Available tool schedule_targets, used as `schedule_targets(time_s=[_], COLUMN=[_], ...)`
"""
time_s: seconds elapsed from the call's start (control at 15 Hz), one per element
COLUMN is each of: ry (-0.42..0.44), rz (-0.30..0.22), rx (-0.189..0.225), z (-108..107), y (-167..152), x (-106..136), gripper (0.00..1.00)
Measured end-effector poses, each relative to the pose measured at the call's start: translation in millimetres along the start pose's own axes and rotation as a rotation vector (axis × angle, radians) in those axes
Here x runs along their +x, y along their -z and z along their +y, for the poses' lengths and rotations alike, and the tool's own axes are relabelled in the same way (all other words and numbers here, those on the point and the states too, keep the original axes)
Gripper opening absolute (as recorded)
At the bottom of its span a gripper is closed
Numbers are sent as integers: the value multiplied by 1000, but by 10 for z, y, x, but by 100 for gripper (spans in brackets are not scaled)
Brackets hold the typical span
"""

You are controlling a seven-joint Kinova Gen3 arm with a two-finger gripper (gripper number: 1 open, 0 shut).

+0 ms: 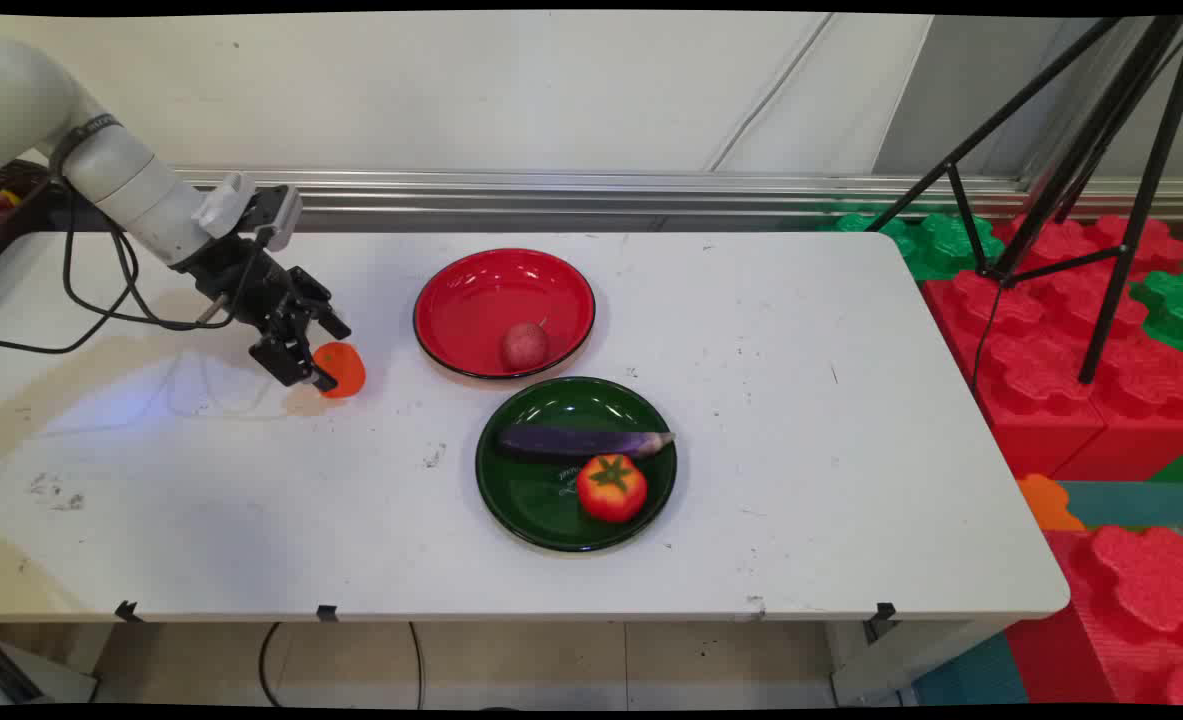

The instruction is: Pick up the eggplant from the green plate

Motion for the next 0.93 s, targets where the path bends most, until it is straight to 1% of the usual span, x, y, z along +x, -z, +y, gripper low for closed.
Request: schedule_targets(time_s=[0.27, 0.4, 0.93], ry=[-8, -10, 9], rz=[21, 40, 152], rx=[4, 10, 27], z=[-8, -8, 98], y=[30, 98, 616], x=[1, 13, 93], gripper=[100, 100, 100])
